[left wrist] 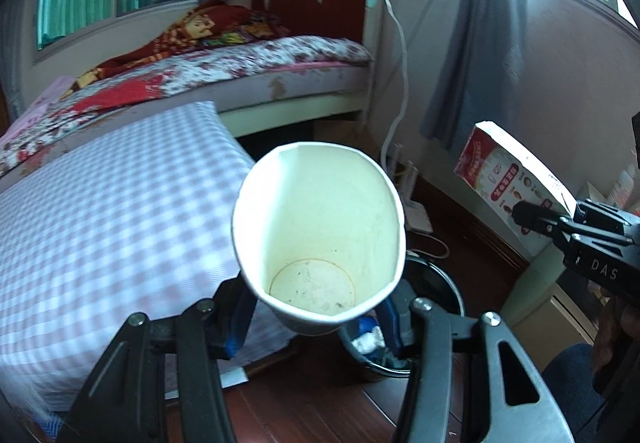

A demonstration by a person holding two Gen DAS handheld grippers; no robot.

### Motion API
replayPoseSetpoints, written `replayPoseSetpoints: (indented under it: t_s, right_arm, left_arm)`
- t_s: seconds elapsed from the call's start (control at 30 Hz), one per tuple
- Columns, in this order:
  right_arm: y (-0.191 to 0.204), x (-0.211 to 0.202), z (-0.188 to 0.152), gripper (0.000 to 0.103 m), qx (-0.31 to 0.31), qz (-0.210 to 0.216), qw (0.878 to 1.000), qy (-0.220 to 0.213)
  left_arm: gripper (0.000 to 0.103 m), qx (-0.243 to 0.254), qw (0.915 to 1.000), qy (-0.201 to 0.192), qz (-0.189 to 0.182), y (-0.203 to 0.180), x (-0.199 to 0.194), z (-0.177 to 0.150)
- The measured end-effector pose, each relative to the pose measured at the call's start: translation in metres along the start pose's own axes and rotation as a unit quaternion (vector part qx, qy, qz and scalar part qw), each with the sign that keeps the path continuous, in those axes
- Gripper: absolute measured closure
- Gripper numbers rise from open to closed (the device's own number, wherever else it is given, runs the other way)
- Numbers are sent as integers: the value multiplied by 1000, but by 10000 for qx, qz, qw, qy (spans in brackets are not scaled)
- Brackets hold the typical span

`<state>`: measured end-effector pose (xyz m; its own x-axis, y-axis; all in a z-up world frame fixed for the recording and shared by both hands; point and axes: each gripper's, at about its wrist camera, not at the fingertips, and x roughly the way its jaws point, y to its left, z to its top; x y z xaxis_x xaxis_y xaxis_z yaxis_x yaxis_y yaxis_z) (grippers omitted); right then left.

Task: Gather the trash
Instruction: 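Carry the milk carton and paper cup over the black bin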

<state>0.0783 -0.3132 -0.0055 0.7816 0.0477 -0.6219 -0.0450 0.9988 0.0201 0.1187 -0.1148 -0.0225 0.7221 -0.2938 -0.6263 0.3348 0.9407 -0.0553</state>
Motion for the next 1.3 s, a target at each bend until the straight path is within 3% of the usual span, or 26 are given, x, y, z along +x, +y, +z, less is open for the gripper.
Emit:
replayPoseSetpoints:
  t_s: [0.27, 0.57, 1.17, 1.27, 1.3]
  right_arm:
    - [-34, 9, -29, 65, 126, -144, 9991, 366]
    - [-49, 42, -55, 65, -64, -71, 9962, 864]
    - [-59, 121, -80, 65, -702, 497, 9827, 1638]
    - [-61, 135, -84, 64, -765, 601, 9796, 1757]
    - [-64, 142, -88, 52, -830, 514, 9794, 1767]
  left_arm:
    - [49, 242, 9983, 360, -400, -42, 27, -12]
    - [49, 301, 9939, 783, -710, -62, 63, -21]
    - [48, 383, 9803, 1656, -1005, -73, 139, -45]
    - [38, 327, 9794, 1646, -1128, -72, 148, -45]
    - [18, 249, 9797, 1639, -1123, -72, 151, -46]
